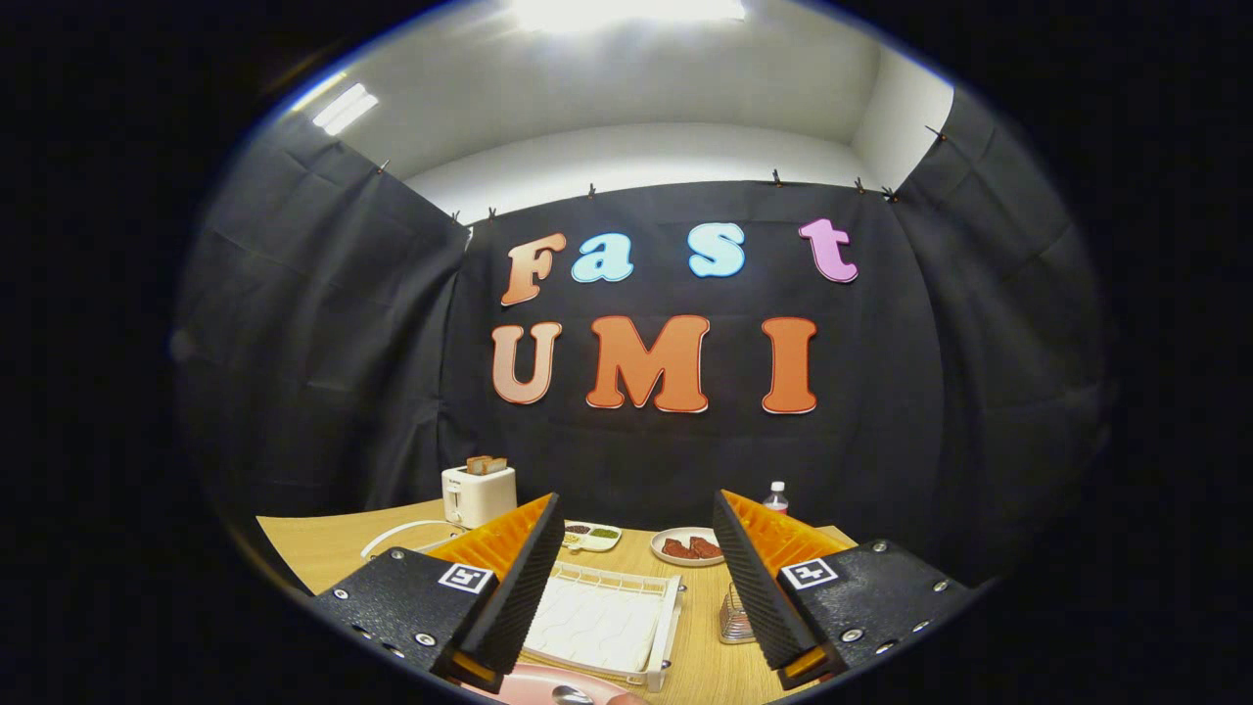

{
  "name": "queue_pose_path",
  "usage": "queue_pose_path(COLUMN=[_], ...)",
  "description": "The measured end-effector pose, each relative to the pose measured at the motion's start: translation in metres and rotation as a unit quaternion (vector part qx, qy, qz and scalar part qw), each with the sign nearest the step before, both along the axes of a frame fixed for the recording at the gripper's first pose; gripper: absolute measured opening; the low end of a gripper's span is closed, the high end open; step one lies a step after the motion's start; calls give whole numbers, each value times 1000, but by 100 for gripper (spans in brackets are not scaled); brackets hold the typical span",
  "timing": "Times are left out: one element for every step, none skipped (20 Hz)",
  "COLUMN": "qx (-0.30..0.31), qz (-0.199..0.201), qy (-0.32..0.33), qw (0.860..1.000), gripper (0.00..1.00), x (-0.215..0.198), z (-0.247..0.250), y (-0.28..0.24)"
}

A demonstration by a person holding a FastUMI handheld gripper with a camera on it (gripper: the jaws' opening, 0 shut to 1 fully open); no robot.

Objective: Take the plate from the dish rack, then take the spoon from the basket and place it into the plate.

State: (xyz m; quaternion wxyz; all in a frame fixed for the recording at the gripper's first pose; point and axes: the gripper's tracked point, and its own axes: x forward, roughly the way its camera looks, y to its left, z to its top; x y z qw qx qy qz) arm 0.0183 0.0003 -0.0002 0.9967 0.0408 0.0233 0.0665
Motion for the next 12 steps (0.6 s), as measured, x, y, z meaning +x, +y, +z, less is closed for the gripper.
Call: queue_pose_path(qx=[0,1,2,1,-2,-5,-9,-13,-15,-16,-16,-16], qz=[-4,-3,-3,-3,-5,-7,-7,-9,-11,-13,-14,-15], qy=[5,8,10,12,14,15,17,18,17,14,11,9], qw=[1000,1000,1000,1000,1000,1000,1000,1000,1000,1000,1000,1000], gripper=[91,91,91,91,91,91,91,91,91,91,91,91], x=[1,2,2,3,2,2,1,1,-1,0,-1,-2], z=[-3,-8,-10,-12,-14,-14,-15,-16,-15,-13,-11,-8], y=[-1,1,2,3,2,1,-1,-2,-3,-3,-4,-5])
